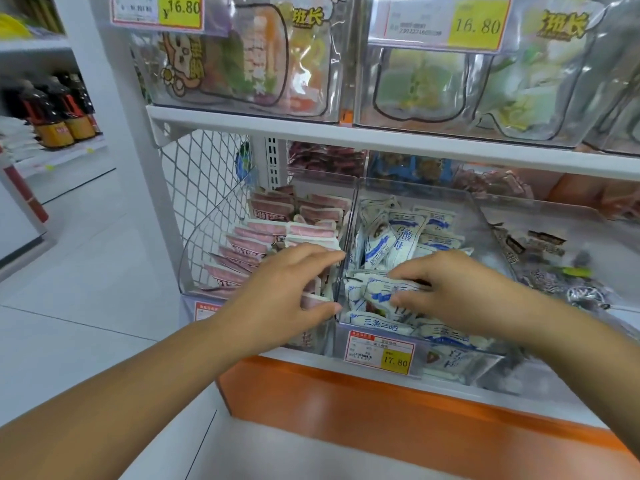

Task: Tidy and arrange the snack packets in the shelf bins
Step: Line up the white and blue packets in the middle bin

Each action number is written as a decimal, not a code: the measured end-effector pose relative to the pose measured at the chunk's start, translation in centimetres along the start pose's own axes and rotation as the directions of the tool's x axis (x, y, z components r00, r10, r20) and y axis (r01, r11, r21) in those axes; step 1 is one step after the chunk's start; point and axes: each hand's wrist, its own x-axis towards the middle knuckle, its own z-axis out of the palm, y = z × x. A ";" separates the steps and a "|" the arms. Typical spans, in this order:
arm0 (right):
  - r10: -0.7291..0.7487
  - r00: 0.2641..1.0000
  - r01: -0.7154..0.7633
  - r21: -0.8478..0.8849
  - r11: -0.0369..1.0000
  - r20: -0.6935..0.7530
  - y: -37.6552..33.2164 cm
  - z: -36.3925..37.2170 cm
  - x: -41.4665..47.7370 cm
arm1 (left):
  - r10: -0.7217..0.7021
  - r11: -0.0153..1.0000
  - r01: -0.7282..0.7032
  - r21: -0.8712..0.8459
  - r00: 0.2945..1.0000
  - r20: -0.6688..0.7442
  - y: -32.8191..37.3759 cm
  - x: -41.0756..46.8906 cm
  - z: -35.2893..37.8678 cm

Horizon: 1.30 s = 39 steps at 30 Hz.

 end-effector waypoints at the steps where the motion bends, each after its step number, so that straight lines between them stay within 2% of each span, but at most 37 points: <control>1: -0.009 1.000 0.009 -0.006 1.000 0.014 0.1 0.3 0.2 | 0.004 1.000 -0.004 0.001 1.000 -0.002 0.1 0.0 0.0; 6: -0.021 0.990 0.026 -0.034 0.999 0.137 -0.3 2.8 2.3 | 0.017 0.998 -0.016 0.061 1.000 -0.020 0.5 0.3 0.1; 9: 0.001 0.968 0.013 -0.056 0.998 0.250 -0.4 1.1 2.0 | 0.018 0.999 -0.018 0.047 1.000 -0.009 0.6 0.5 0.1; 11: 0.001 0.987 0.000 -0.007 1.000 0.162 -0.4 -1.1 1.3 | 0.025 0.998 -0.024 0.054 1.000 -0.014 0.5 0.6 0.0; 13: 0.020 0.999 -0.019 0.038 0.999 -0.047 0.5 -2.6 1.5 | 0.045 0.993 -0.042 0.112 0.999 -0.027 0.6 0.8 -0.1; 15: 0.062 0.994 -0.064 -0.020 0.998 -0.092 1.6 -2.5 2.5 | 0.083 0.975 -0.075 0.207 0.996 -0.028 0.9 1.2 -0.2; 17: 0.069 0.998 -0.068 -0.102 0.992 0.005 2.3 -0.7 3.3 | 0.129 0.947 -0.120 0.296 0.992 -0.011 1.3 1.8 -0.2; 20: -0.043 0.996 0.053 -0.145 0.988 0.076 2.8 1.1 3.6 | 0.169 0.900 -0.179 0.398 0.984 0.060 1.5 2.6 -0.1; 22: -0.068 0.990 0.081 -0.099 0.992 0.127 3.2 0.7 3.3 | 0.205 0.868 -0.221 0.444 0.975 0.084 1.7 3.2 0.2; 25: -0.033 0.976 0.026 0.034 0.999 0.215 3.7 -0.8 3.0 | 0.212 0.833 -0.250 0.493 0.968 0.132 2.5 4.4 1.0; 26: -0.021 0.982 -0.002 0.121 0.993 0.186 3.8 -1.5 3.1 | 0.202 0.835 -0.253 0.488 0.967 0.156 2.7 4.7 1.2; 28: 0.024 1.000 -0.024 0.268 0.963 0.004 4.4 -2.4 3.7 | 0.187 0.850 -0.253 0.463 0.965 0.184 2.6 5.1 1.5; 30: 0.055 0.993 -0.032 0.212 0.977 -0.104 4.4 -2.5 4.4 | 0.193 0.864 -0.255 0.435 0.964 0.182 2.3 5.0 1.6; 33: 0.008 0.996 -0.011 -0.038 0.999 -0.086 4.3 -0.5 5.9 | 0.204 0.875 -0.257 0.411 0.964 0.169 1.9 4.8 1.7; 35: -0.017 0.991 0.003 -0.100 0.995 -0.135 4.2 0.3 6.4 | 0.210 0.889 -0.255 0.380 0.965 0.157 1.8 4.7 1.9; 37: -0.047 0.978 0.040 -0.038 0.998 -0.203 4.2 0.0 5.9 | 0.212 0.911 -0.247 0.330 0.967 0.139 1.7 4.4 1.9; 39: -0.029 0.955 0.069 0.122 0.990 -0.297 4.2 -0.9 4.4 | 0.163 0.947 -0.184 0.262 0.982 0.098 1.7 4.1 1.8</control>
